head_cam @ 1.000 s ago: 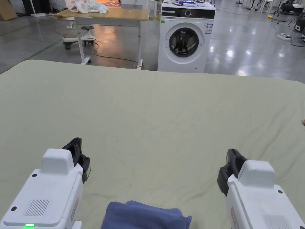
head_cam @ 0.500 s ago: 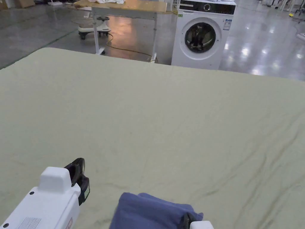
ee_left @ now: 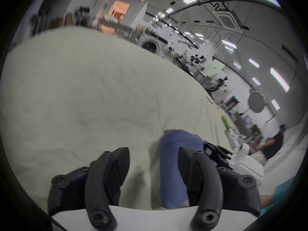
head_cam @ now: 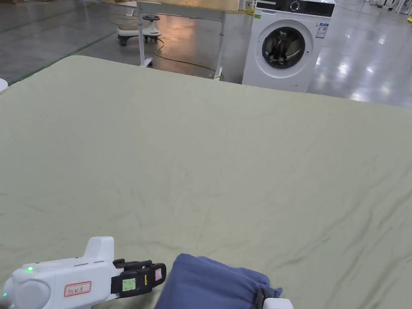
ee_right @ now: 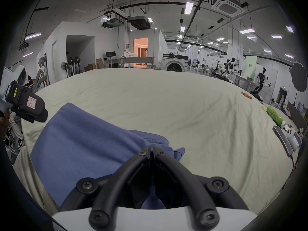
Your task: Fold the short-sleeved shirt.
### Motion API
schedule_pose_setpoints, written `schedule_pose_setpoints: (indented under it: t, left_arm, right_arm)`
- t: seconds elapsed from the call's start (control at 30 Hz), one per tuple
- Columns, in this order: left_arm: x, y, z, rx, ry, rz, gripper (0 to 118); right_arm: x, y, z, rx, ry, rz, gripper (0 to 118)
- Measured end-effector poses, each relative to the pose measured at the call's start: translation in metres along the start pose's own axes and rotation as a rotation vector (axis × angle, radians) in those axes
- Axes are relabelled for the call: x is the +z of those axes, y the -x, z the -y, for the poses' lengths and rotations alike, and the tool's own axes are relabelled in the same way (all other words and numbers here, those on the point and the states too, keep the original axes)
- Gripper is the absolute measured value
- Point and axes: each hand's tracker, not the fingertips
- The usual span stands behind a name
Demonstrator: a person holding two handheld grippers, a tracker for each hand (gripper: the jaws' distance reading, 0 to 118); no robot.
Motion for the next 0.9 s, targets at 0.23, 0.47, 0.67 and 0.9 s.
schedule_pose_setpoints:
  t: [0.23,0.47,0.67,0.9]
  left_arm:
    - [-0.04,0.032,-0.004,0.155,0.183,0.302,81]
    - [-0.082,0.026,-0.004,0.188,0.25,0.422,79]
    - [-0.096,0.036,0.0,0.241,0.245,0.389,28]
    - [-0.082,0.037,0.011,0.269,0.178,0.432,18]
  right_arm:
    - [0.002,-0.002,0.0,0.005,0.0,-0.012,1]
    - [0.003,-0.001,0.0,0.011,0.0,-0.013,1]
    - [0.003,-0.004,0.0,0.008,0.0,-0.019,1]
    - [0.006,0.0,0.001,0.04,-0.022,-0.017,1]
